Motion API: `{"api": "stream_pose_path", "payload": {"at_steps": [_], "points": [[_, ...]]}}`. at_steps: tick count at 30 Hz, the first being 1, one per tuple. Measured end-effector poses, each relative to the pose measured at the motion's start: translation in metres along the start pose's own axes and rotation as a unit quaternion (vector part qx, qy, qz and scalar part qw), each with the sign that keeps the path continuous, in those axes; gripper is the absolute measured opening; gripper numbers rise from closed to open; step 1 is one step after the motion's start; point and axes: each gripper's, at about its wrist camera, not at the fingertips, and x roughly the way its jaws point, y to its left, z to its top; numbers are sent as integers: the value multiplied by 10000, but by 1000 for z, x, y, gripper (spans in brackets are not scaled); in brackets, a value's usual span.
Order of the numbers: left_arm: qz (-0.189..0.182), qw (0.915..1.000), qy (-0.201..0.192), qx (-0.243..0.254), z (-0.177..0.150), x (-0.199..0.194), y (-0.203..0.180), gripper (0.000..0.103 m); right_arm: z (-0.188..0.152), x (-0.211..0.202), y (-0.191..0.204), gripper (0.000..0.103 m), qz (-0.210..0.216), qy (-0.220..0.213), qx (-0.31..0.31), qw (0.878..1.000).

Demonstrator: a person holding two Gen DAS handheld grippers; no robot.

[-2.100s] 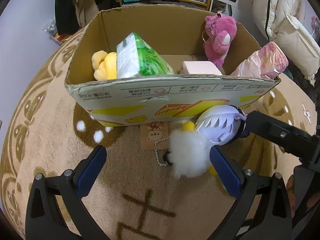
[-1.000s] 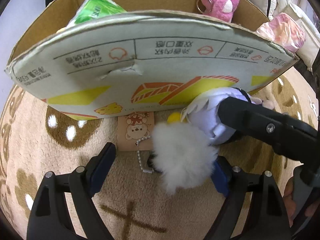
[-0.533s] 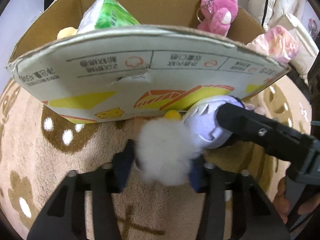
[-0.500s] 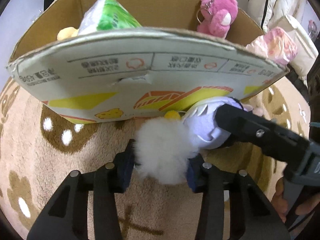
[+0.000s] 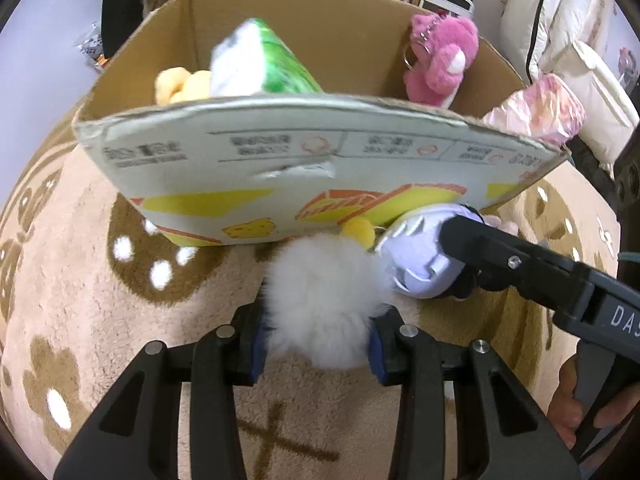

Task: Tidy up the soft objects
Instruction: 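Close the left tool on the white fluffy chick while the right tool closes on the purple-haired doll, then lift the white chick with the left tool while the right tool carries the doll over the box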

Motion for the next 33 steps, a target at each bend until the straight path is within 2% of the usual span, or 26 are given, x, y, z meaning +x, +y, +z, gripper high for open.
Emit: {"api": "stream_pose_path", "payload": {"at_steps": [5,17,21,33], "points": [[94,9999,24,-95,-2,-6,9,38,-1,-3,0,75,29,2,12,10000],[307,9994,-83,-109,-12,-32,25,38,-10,-18,-11,75,48,-31,338,9994],[465,9987,-177,65,-11,-40,18,38,-11,-23,-15,75,72,-70,376,9992],[677,9969,-383,113,-14,-64,2,38,-10,-51,-2,75,157,-341,187,9991]]}}
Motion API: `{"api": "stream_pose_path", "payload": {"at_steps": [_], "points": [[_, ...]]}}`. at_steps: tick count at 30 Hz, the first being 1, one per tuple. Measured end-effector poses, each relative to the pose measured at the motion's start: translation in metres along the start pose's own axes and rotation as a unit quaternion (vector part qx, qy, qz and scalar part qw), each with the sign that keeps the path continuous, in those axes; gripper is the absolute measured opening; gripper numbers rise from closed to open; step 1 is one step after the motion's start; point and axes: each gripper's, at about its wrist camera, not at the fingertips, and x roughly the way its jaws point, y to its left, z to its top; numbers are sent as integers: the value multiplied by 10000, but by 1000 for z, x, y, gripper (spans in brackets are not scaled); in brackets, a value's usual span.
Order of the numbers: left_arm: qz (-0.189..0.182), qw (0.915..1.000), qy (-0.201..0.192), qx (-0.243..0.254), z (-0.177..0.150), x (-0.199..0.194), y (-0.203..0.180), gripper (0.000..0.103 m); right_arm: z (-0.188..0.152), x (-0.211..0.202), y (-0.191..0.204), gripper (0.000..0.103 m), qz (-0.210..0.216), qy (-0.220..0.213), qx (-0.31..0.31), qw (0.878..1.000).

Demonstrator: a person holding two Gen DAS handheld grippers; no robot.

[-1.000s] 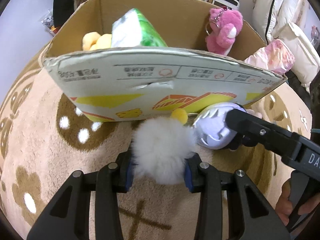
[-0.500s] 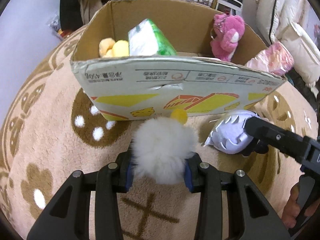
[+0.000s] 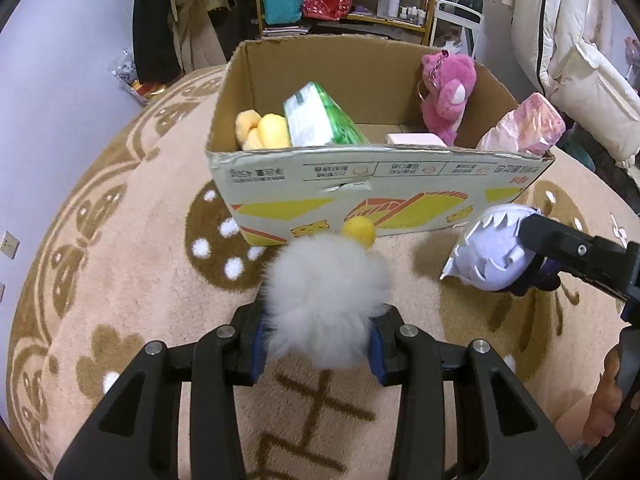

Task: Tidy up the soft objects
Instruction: 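Lift the white chick with the left tool while the right tool carries the doll over the box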

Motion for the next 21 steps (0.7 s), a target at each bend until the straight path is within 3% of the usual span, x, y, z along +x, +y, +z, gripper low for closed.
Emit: {"api": "stream_pose_path", "payload": {"at_steps": [11,21], "points": [[196,9986,-485,-62,5,-47,2,38,1,-27,17,75,273,-245,-80,9993],[414,9914,-1211,285,29,-103,-10,39,18,-64,29,75,576,-842,-245,9945]]}}
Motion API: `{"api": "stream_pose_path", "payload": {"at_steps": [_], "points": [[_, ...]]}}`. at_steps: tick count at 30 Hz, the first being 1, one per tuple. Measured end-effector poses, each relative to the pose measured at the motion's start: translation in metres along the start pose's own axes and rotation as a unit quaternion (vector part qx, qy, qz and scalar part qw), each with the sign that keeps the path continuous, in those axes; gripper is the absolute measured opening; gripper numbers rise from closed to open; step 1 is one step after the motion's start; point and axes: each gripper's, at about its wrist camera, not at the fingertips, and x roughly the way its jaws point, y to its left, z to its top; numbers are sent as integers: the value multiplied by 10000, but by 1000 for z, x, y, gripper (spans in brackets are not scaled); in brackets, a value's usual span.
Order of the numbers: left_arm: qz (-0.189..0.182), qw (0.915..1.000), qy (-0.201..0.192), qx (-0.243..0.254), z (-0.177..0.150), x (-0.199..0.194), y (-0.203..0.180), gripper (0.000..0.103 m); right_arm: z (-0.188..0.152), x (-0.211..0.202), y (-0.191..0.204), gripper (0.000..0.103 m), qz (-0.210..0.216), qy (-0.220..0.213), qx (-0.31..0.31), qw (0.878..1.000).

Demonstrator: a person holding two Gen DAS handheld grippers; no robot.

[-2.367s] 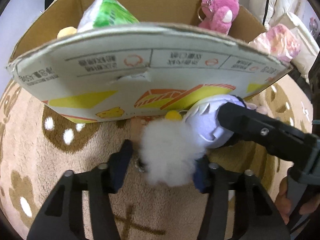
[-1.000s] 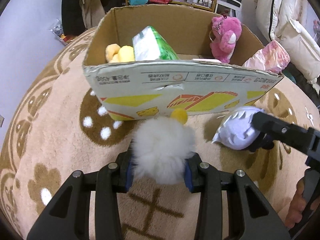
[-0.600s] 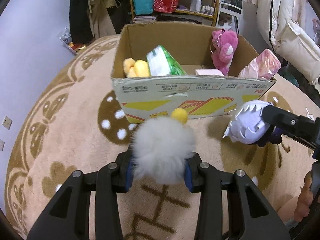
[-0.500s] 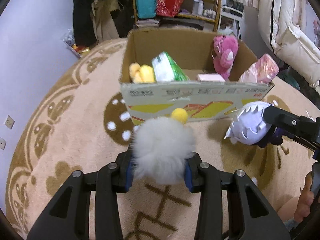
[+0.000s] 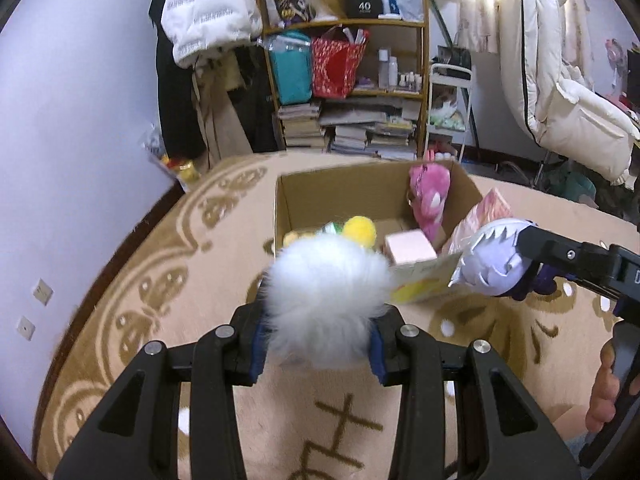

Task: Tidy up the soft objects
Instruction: 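Lift the white chick with the left tool while the right tool carries the doll over the box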

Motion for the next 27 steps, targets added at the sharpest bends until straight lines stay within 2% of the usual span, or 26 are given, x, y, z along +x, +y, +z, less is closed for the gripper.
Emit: {"api": "stream_pose_path", "payload": {"at_steps": [7,11,14,17,19,27], "points": [[-84,9997,-128,-191,28,-8,7,39,17,1,12,75,142,-142,-126,9997],[-10,9995,-287,-99,47,-4,8,39,27,14,17,75,113,-104,-204,9997],[22,9994,-349,-38,61,7,8,39,34,22,19,75,89,-97,-232,9996],[-105,9988,-436,-179,69,21,11,39,41,29,19,75,4,-137,-286,9995],[-198,9988,-396,-230,72,31,12,39,46,34,18,76,-79,-185,-303,9993],[-169,9995,-226,-168,71,73,8,39,55,48,14,76,-357,-301,-411,9981]]}}
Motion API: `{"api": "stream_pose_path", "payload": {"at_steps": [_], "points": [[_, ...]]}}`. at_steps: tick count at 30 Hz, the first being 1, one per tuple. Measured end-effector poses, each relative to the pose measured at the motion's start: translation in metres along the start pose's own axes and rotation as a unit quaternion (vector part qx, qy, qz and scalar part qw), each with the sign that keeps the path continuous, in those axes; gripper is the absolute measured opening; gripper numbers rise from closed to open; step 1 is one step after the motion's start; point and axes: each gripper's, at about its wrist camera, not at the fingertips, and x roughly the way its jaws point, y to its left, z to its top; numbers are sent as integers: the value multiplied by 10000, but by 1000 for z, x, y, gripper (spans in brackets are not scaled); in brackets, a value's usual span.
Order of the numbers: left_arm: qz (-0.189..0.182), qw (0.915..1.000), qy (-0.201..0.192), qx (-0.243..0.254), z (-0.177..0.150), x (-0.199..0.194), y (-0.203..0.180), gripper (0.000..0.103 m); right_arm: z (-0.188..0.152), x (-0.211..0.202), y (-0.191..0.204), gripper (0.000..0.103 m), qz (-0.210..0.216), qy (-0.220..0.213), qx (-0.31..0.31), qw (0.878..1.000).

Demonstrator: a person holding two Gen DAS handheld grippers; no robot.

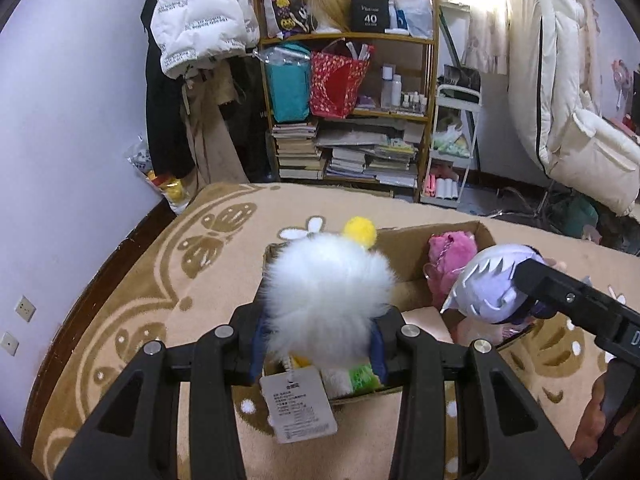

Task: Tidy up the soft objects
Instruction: 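Lift the white chick with the left tool while the right tool carries the doll over the box, then open the left tool to drop the white chick while the right tool drops the doll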

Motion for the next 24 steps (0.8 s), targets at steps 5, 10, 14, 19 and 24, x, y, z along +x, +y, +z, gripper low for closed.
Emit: {"api": "stream_pose_path", "payload": {"at_steps": [5,10,14,19,24], "points": [[-57,9997,235,-35,-7,21,-3,40,-1,6,6,77,-302,7,-296,9991],[192,9992,340,116,-17,29,-10,43,-5,13,9,79,-507,126,-506,9973],[282,9989,374,86,-20,30,-9,62,-5,15,7,81,-439,190,-451,9978],[249,9987,413,-164,-23,28,0,72,-1,9,4,89,-385,147,-391,9984],[504,9979,360,-162,-24,21,3,76,1,0,4,101,-359,94,-327,9988]]}}
